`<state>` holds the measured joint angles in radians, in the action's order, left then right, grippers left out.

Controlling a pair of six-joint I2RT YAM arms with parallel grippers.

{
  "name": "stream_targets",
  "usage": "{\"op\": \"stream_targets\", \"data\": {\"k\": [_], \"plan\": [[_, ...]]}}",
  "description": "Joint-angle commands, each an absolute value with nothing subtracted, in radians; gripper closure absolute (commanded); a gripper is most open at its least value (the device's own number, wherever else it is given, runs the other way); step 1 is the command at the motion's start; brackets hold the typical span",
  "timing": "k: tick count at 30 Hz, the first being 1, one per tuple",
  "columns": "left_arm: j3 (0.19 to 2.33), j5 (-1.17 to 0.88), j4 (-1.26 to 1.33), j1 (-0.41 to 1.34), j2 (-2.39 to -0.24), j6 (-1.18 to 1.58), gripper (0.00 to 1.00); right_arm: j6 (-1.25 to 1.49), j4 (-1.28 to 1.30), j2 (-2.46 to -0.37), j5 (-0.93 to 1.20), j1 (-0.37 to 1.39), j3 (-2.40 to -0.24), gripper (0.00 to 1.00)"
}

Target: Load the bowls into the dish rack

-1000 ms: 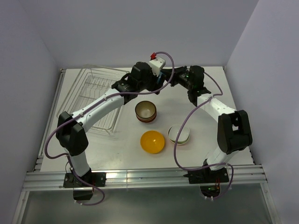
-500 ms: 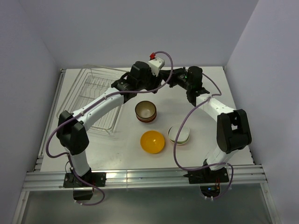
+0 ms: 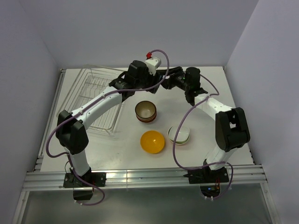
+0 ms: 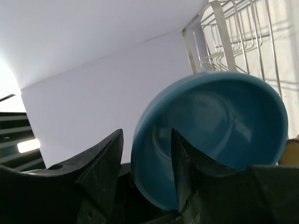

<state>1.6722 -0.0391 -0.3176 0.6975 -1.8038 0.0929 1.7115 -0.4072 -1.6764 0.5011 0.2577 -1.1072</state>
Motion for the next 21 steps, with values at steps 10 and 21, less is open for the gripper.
{"op": "stream_targets", "data": {"k": [10, 21], "plan": [[1.727, -0.005, -0.285, 0.655, -1.79, 0.146, 1.0, 1.641, -0.356, -1.655, 0.531, 0.264, -1.154, 0.24], [1.721, 0.023, -0.33, 0.503, -1.703, 0.129, 1.0, 1.356, -0.183, -1.595, 0.626, 0.129, -1.196, 0.07]]}}
